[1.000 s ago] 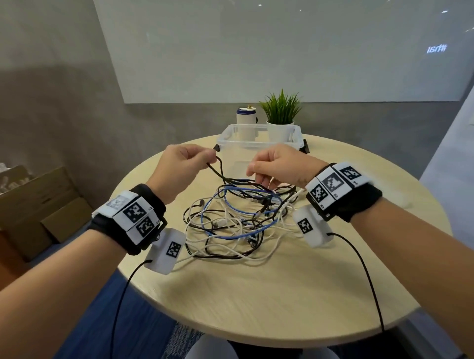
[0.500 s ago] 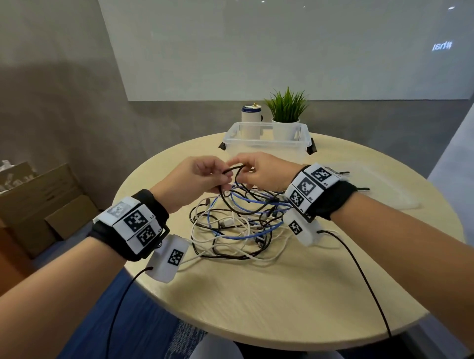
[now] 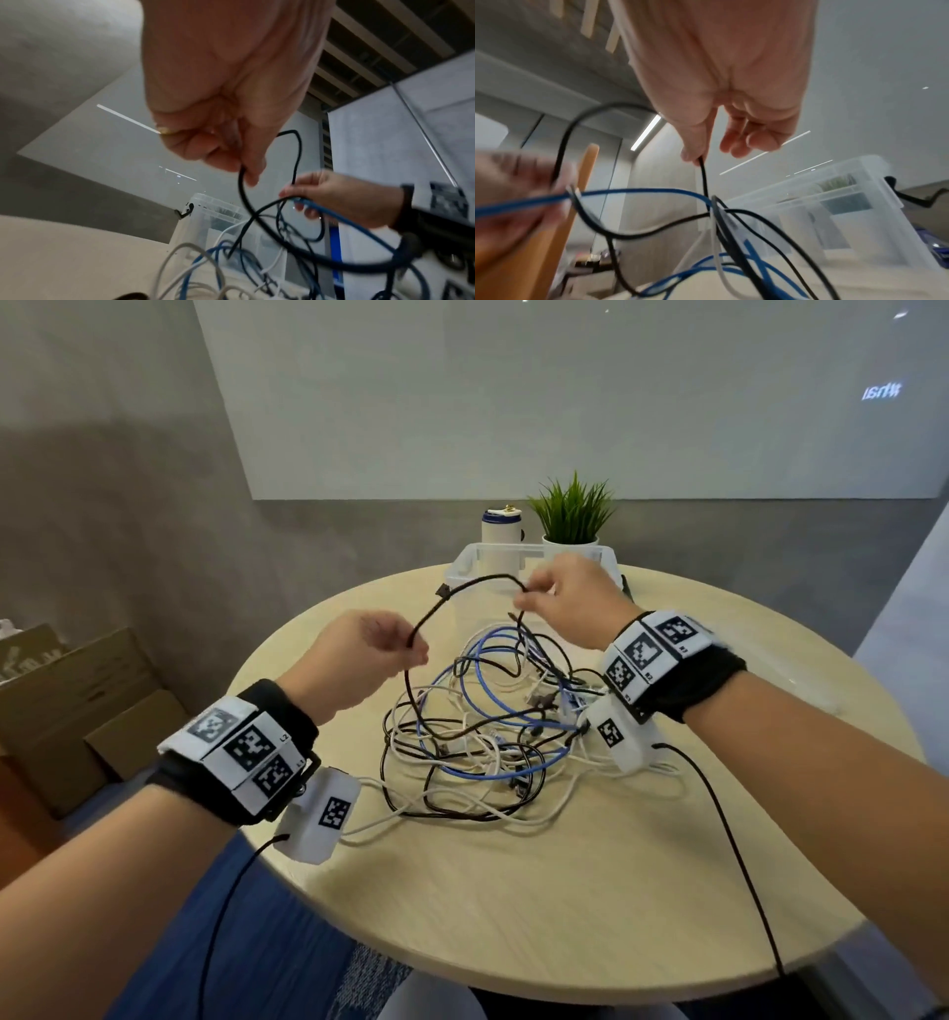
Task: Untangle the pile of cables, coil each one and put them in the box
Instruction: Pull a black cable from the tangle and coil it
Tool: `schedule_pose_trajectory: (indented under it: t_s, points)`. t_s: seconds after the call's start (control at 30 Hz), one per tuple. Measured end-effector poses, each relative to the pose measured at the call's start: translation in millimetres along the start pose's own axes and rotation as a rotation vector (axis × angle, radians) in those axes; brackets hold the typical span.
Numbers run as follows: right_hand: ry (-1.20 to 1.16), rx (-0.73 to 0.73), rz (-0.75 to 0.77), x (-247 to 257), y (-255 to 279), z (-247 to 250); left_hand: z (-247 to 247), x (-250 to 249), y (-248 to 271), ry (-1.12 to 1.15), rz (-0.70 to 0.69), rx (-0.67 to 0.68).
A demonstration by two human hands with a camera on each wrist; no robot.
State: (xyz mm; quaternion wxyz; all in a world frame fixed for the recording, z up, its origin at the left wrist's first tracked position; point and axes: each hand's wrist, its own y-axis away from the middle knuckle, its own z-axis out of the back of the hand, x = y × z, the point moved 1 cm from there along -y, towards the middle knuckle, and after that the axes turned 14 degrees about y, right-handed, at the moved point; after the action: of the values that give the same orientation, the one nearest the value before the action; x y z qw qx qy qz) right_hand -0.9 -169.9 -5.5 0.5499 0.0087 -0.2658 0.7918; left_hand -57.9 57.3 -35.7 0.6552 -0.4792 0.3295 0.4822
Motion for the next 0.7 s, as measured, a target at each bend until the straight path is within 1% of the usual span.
schedule_pose_trajectory:
  t_s: [0.07,0.1,0.13,0.17,0.23,0.3,0.33,0.4,0.47,0.53,0.63,0.7]
  points:
    - [-0.064,-0.107,-0.022,2,-2,12,-2,8,-1,-0.169,0.142,0.084]
    - [-0.104,-0.132,-0.028,3,-2,17,-3,10,-2,-0.188,0.181,0.109]
    - [-0.145,-0.124,-0.028,4,-2,20,-5,9,-2,-0.172,0.195,0.122]
    - [-0.18,-0.095,-0.017,5,0,22,-8,5,-2,-0.135,0.18,0.125]
    - [-0.192,-0.036,0.025,7,3,21,-13,-6,-1,-0.018,0.083,0.084]
    - [-0.154,-0.013,0.077,9,8,17,-19,-19,-1,0.083,-0.005,0.024]
    - [-0.158,-0.009,0.1,11,11,14,-22,-24,-1,0.099,-0.018,0.01]
    - [-0.189,-0.013,0.148,15,16,9,-28,-30,-2,0.048,-0.021,0.014]
    - [-0.179,-0.031,0.185,18,20,7,-35,-31,-2,-0.018,-0.057,0.04]
    - [-0.116,-0.02,0.181,15,20,6,-39,-33,0,0.033,-0.129,0.032]
    - [0.052,0.055,0.117,1,20,2,-37,-37,4,0.223,-0.236,-0.015]
    - [0.099,0.09,0.07,-11,20,-2,-34,-37,6,0.323,-0.291,-0.067]
